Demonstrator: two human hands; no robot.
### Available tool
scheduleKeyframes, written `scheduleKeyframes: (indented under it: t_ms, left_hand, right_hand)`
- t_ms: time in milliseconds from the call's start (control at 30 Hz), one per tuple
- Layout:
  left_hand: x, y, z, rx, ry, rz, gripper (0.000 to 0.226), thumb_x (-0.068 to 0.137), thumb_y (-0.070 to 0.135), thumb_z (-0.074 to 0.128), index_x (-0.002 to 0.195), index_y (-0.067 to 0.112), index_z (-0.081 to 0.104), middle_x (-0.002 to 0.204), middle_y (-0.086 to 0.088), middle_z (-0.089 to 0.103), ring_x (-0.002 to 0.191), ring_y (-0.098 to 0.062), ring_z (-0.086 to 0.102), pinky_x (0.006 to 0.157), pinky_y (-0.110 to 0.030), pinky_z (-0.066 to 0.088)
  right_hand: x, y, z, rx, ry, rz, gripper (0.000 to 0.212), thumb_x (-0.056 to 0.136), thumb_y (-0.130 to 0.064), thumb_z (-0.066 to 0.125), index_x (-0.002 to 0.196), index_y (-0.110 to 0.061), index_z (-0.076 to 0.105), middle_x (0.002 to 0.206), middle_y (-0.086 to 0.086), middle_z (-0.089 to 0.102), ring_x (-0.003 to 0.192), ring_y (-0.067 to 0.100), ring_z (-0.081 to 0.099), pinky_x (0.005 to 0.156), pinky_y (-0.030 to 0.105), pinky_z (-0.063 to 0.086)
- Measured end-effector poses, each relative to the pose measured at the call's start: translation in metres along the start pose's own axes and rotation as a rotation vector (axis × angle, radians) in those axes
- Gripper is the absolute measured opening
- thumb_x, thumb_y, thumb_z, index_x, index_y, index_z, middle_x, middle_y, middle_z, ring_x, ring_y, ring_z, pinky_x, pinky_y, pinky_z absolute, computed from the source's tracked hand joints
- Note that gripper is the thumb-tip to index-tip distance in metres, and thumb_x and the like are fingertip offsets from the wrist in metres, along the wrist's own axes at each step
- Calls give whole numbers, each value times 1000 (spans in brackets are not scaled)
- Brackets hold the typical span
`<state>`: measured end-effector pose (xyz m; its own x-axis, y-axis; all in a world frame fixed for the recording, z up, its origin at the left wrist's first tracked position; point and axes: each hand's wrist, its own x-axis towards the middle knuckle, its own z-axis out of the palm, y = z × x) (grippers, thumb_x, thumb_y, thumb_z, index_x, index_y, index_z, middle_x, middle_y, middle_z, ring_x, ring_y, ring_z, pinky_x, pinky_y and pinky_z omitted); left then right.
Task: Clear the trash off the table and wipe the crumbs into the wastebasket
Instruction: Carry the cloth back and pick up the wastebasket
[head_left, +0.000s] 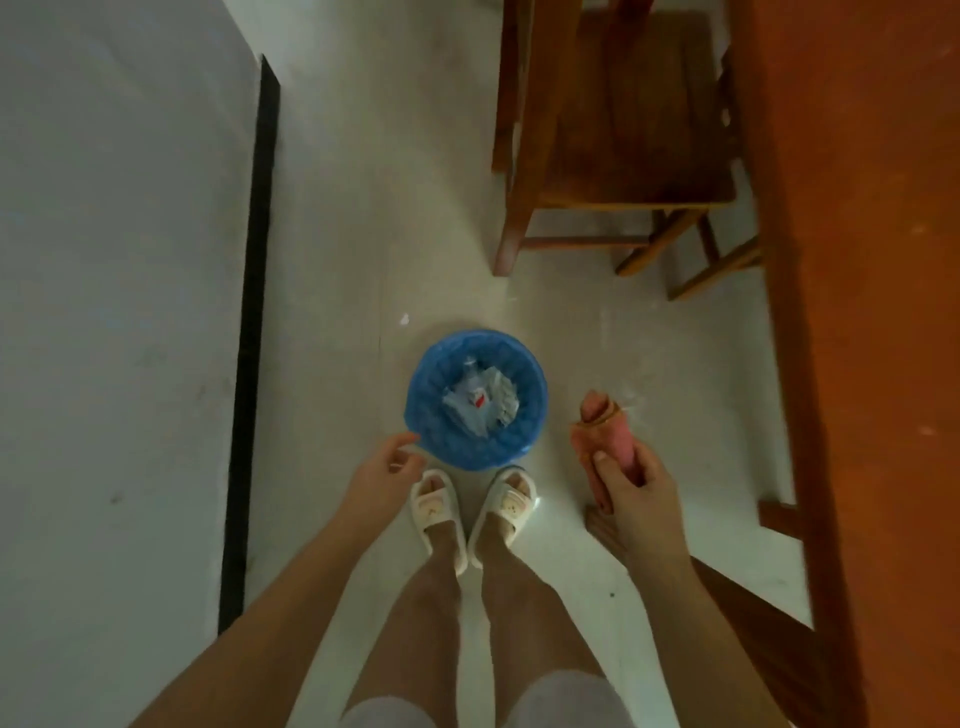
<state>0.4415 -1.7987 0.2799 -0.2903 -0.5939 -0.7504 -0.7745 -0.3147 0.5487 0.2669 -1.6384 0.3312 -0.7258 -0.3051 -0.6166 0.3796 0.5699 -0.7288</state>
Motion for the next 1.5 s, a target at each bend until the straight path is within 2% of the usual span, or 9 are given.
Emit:
scheduleKeyframes:
  t_ms: [233, 367, 500, 767, 1100, 1167, 1233, 1333, 1500]
  left_hand:
    - [201, -87, 78, -121, 105, -264, 57, 89, 21, 58, 139, 4, 35, 130, -18, 54, 120, -33, 53, 89, -35, 42]
    - [276, -126, 108, -410, 69, -384, 19, 88, 16, 58, 106, 18, 54, 95, 0, 61, 94, -25, 59, 79, -37, 49]
    - [310, -147, 112, -513, 52, -501, 29, 83, -1, 49, 110, 9, 53, 96, -9, 60, 80, -23, 59, 75, -37, 50]
    - [219, -74, 72, -386, 89, -483, 34, 87, -1, 44, 120, 3, 51, 79, -5, 53, 71, -21, 53, 65, -34, 47]
    - [35, 69, 0, -59, 10, -283, 41, 86, 1, 49, 126, -6, 48, 102, -22, 57, 88, -33, 55, 73, -38, 47]
    - [6, 89, 1, -40, -12, -245, 39, 87, 0, 49, 126, -4, 48, 88, -16, 55, 76, -30, 53, 61, -34, 46]
    - [-17, 102, 6, -50, -58, -211, 37, 89, -2, 47, 125, -1, 49, 85, -13, 53, 71, -26, 51, 56, -32, 43]
    - [-44, 111, 19, -98, -117, -187, 32, 87, -5, 45, 116, 8, 50, 84, -11, 55, 70, -22, 52, 60, -34, 43]
    - [-81, 125, 49, -53, -159, -129, 18, 92, -3, 42, 106, 7, 45, 77, -4, 49, 69, -19, 50, 62, -32, 45]
  right_hand:
    - [168, 131, 88, -117, 37, 171, 11, 86, -16, 56, 96, -12, 60, 67, 1, 56, 58, 13, 50, 57, 27, 42]
    - [226, 171, 106, -135, 9, 147, 11, 87, -17, 55, 82, -26, 57, 68, 3, 54, 60, 13, 48, 58, 27, 41]
    - [250, 189, 108, -140, 42, 162, 8, 88, -18, 55, 95, -20, 59, 73, 1, 58, 61, 11, 51, 57, 24, 43]
    - [182, 112, 76, -77, 60, 176, 5, 84, -17, 57, 85, -21, 60, 59, -2, 53, 52, 12, 45, 54, 31, 39]
    - [24, -54, -9, 181, 91, 8, 11, 74, -34, 63, 85, -34, 64, 96, 7, 70, 92, 26, 66, 86, 49, 53]
    - [-5, -70, -35, 226, 124, -49, 7, 81, -25, 63, 86, -30, 63, 97, 9, 69, 94, 27, 65, 86, 45, 54]
    - [-30, -76, -67, 231, 170, -122, 10, 86, -19, 60, 92, -27, 61, 94, 3, 68, 88, 20, 64, 77, 27, 55]
    - [-60, -65, -128, 197, 344, -158, 15, 88, -22, 58, 103, -20, 59, 87, -7, 63, 77, 9, 60, 62, 15, 48]
    - [-86, 3, -252, 89, 962, -64, 31, 87, -26, 55, 117, -18, 54, 104, 4, 62, 94, 23, 58, 85, 43, 50]
